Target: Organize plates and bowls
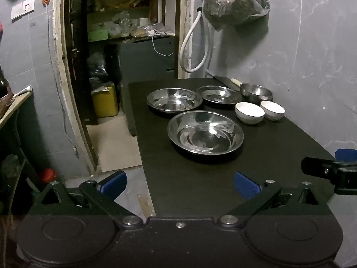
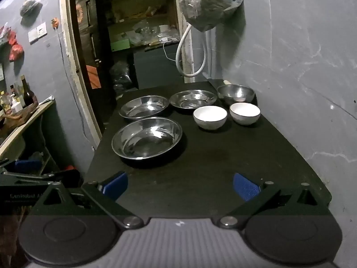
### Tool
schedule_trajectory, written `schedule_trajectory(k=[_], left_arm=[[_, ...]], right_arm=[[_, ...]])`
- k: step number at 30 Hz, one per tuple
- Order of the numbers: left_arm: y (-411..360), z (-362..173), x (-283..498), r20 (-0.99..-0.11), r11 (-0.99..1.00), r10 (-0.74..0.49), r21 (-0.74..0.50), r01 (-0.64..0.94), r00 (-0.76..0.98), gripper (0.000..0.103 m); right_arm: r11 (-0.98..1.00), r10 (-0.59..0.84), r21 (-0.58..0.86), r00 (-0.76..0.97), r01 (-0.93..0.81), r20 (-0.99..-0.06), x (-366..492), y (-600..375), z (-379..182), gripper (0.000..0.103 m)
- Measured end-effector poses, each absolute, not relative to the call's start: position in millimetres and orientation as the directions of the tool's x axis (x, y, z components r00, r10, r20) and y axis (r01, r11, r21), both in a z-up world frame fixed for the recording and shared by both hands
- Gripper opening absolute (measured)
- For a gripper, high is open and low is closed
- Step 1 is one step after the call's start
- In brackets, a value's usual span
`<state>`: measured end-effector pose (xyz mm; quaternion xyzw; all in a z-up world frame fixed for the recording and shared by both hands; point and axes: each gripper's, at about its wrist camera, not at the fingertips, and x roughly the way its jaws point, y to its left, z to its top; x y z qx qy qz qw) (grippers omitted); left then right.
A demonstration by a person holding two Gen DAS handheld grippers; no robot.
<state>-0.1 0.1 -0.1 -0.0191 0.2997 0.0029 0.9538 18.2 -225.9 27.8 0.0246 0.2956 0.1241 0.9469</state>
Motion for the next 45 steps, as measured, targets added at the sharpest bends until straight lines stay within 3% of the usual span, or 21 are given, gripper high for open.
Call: schedule_trajectory(k=[45], left_arm=[[1.5, 2.7, -2.7, -0.568, 1.0, -0.021, -0.029, 0.006, 0.823, 0.102]], right_arm=[[0.971, 0.238, 0.115, 0.798, -0.21, -0.554, 13.8, -228.7, 31.2, 0.103]])
